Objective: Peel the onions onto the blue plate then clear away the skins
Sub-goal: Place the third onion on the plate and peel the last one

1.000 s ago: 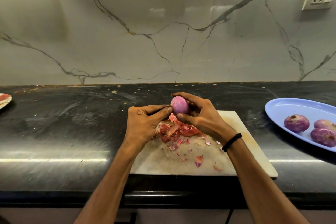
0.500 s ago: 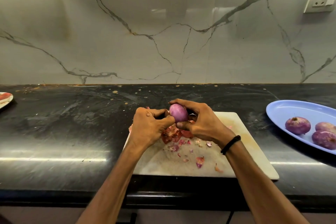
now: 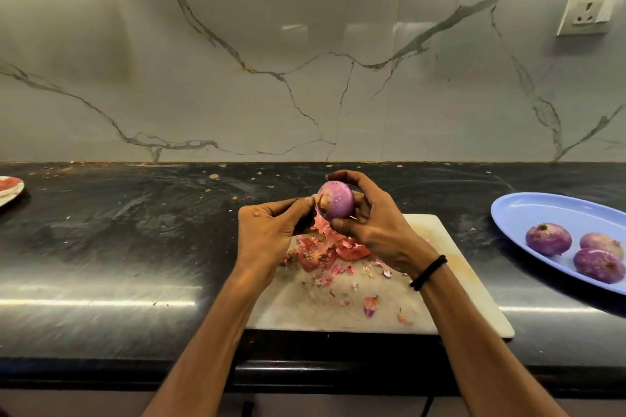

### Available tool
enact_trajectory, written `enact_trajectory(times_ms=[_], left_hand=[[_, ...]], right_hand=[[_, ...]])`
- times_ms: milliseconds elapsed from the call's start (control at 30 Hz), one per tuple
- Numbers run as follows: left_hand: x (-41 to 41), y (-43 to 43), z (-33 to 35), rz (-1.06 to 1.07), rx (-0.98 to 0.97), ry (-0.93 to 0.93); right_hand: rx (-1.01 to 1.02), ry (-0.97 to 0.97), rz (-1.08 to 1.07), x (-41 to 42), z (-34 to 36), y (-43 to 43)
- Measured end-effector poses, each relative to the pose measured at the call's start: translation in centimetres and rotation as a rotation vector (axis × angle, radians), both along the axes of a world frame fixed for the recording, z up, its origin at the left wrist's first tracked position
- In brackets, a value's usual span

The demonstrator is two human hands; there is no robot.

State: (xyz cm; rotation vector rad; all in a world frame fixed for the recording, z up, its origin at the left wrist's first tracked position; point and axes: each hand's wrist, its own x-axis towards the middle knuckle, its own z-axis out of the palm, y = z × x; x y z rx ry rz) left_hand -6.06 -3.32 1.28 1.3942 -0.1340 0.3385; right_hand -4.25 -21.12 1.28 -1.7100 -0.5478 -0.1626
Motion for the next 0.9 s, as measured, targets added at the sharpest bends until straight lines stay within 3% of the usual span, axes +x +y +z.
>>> enact_trajectory(times_ms=[133,300,500,733,833,900], left_hand=[[0.1,0.3,-0.2,0.127,0.136,-0.040],[-0.5,-0.2,0.2,-0.033,0.085,-0.099],[0.2,-0.4,-0.8,0.083,0.287,-0.250],[0.1,-0.6,-0.2,0.018,-0.020,-0.060],[0.6,0.0,-0.6,0.145,-0.002,-0.051],[1.2,0.6,-1.3,0.273,0.150,-0.067]], right_hand=[[-0.004,0.021,-0.007,0.2,0.0,0.0],[-0.007,0.018,-0.032,0.3,-0.1,0.1],[-0.063,-0.035,-0.100,0.2,-0.1,0.4],[-0.019,-0.031,-0.103,0.2,0.0,0.5],[0.021,-0.005,-0.127,0.3,0.0,0.1],[0.068,0.007,-0.144,0.3,0.0,-0.2]])
